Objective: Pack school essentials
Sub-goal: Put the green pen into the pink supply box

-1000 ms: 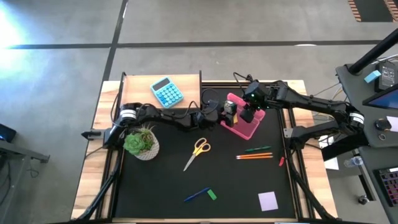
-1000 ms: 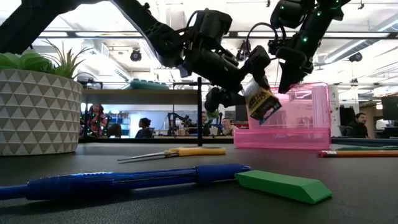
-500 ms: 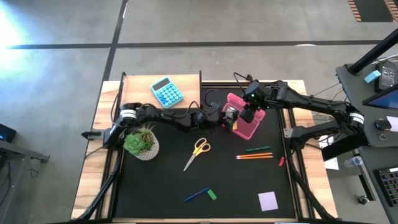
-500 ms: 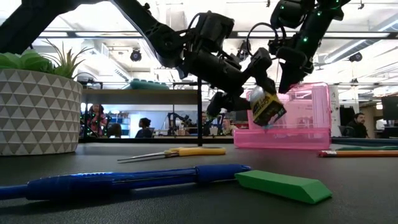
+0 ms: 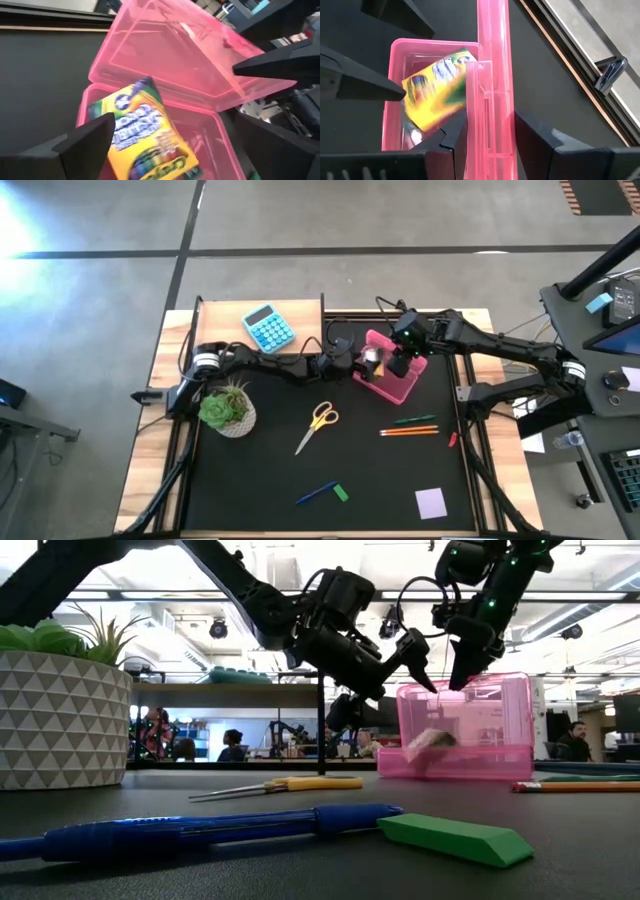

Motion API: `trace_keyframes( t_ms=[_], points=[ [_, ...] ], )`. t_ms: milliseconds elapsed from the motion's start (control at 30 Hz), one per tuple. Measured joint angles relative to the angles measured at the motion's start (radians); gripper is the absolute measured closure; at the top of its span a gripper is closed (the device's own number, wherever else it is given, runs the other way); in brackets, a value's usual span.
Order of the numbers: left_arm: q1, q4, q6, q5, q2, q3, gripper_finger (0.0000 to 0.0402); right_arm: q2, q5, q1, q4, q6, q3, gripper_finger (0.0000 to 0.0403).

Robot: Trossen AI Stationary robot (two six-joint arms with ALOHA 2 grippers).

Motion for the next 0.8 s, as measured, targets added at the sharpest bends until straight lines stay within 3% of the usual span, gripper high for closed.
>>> trace_keyframes(
  t_ms=[267, 400, 500, 800],
  points=[
    [-0.002, 0.002, 0.001, 0.052, -0.02, -0.002, 0.0022, -0.013, 0.002, 0.0, -0.003, -0.015, 0.002, 0.0273],
    [-0.01, 0.007, 0.048, 0.126, -0.041, -0.002, 0.0022, -0.018, 0.098, 0.0, -0.022, -0.063, 0.007, 0.0273],
    [-0.016, 0.002, 0.055, 0.129, -0.041, -0.005, 0.0022, -0.025, 0.157, -0.001, -0.032, -0.092, 0.009, 0.0273],
    [-0.036, 0.004, 0.054, 0.129, -0.044, -0.002, 0.0022, -0.04, 0.151, 0.0, -0.046, -0.087, -0.001, 0.0273]
  ],
)
